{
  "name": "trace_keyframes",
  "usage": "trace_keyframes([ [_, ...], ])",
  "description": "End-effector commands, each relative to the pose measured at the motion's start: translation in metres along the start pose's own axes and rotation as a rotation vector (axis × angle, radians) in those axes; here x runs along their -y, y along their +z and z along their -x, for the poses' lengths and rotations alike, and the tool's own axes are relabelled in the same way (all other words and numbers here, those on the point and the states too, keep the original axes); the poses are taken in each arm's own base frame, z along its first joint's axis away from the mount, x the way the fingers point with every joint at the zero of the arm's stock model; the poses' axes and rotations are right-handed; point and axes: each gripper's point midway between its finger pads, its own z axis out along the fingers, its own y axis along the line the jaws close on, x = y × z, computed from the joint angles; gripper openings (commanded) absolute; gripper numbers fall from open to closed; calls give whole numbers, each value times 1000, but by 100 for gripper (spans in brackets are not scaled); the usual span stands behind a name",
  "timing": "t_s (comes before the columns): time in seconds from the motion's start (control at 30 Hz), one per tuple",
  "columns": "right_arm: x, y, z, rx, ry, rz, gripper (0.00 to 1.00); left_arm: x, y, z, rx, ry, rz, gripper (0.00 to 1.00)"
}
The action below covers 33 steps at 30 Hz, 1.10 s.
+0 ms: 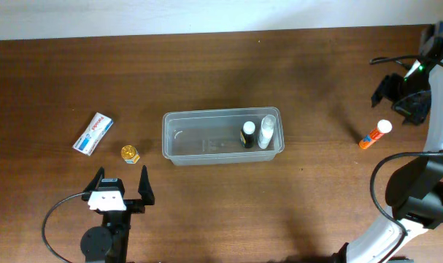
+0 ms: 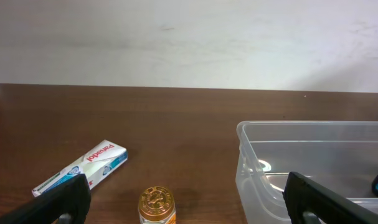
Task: Pack container
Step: 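Move the right gripper to the orange tube and grasp it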
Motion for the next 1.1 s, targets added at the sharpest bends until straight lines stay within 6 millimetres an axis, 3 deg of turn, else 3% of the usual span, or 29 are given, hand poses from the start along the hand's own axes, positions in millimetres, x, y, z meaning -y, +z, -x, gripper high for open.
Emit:
trace_keyframes([
  [0.0,-1,0,0,-1,-17,27,74,-2,0,-2,-3,18,12,99],
  [0.23,0,13,-1,-44,-26,15,77,-2,0,-2,-3,19,12,99],
  [0.7,12,63,-8,-146,-18,-23,75,-2,0,-2,-3,18,12,99],
  [0.77,13,68,-10,-154,-15,-19,70,-2,0,-2,-3,18,12,99],
  [0.9,13,81,-13,-165,-14,-16,70,-2,0,-2,-3,18,12,99],
  [1.07,13,90,-14,-166,-14,-12,56,-2,0,-2,-3,18,12,99],
])
